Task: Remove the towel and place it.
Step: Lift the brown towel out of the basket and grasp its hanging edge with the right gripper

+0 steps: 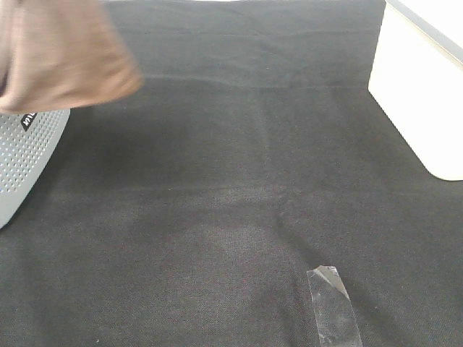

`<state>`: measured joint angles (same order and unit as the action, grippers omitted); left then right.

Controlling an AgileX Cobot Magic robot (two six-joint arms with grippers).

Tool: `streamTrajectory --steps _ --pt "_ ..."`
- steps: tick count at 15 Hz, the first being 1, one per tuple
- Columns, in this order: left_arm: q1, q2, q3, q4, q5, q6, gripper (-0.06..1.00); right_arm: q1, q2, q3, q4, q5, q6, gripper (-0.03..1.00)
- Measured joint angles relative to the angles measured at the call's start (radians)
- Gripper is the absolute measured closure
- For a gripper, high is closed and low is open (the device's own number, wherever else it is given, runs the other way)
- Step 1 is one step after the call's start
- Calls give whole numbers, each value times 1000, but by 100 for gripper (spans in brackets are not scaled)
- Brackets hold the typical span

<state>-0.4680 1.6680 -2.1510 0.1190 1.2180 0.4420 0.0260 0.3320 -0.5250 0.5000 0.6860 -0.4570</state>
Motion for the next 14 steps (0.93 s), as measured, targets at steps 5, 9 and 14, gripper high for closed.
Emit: streamTrajectory --steps 5,9,14 --pt "-160 0 0 -27 -40 -20 94 0 430 -36 590 -12 -787 29" --pt "-247 0 0 -31 -71 -39 94 0 776 -149 894 159 -1279 29" --pt "-296 0 0 -42 -86 -39 94 203 1023 -207 1057 213 -1423 20"
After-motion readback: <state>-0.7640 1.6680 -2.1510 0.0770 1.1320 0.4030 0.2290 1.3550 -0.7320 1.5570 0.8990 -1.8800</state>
